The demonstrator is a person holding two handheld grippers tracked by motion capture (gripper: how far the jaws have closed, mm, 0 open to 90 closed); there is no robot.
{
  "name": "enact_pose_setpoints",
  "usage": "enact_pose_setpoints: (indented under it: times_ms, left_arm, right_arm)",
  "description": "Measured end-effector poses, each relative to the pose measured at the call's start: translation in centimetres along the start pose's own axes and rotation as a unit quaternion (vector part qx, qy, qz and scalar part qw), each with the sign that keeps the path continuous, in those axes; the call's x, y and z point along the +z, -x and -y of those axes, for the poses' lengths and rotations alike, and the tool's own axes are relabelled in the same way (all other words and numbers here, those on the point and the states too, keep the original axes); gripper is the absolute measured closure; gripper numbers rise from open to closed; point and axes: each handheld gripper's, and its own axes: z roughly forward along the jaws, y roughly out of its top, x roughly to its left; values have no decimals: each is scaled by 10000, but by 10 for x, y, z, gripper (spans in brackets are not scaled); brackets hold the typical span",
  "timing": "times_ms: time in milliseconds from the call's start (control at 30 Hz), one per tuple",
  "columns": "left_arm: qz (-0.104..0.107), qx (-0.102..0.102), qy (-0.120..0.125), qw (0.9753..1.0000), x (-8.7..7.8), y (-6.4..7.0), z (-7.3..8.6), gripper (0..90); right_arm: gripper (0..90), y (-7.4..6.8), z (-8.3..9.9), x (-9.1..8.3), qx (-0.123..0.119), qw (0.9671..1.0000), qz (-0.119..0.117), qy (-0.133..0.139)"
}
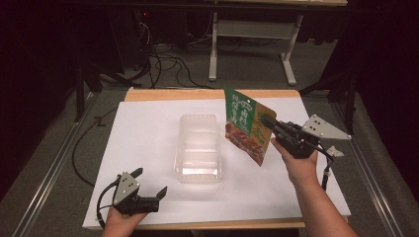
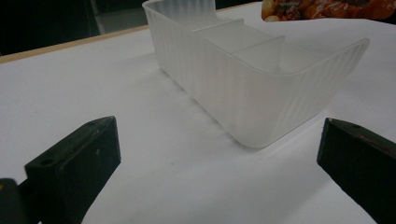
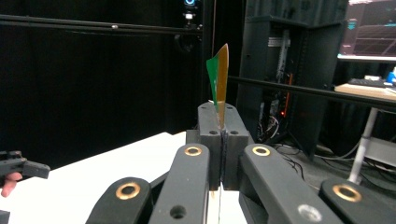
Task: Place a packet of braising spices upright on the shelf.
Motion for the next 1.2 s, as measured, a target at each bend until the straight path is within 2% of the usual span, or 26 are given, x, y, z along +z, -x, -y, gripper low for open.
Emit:
enact_pose_setpoints:
  times_ms: [333, 933, 1200]
  left_arm:
    - [15, 68, -53, 10000, 2, 3, 0, 0]
    - [55, 68, -67, 9999, 2, 3, 1, 0]
    - [40, 91, -88, 9999, 4, 4, 1, 0]
  right_arm:
    - [900, -9, -7, 20, -48, 9998, -175, 79]
    - [900, -22, -3, 59, 45, 9982, -571, 199]
    - [900, -26, 0, 77, 29, 9975, -688, 157]
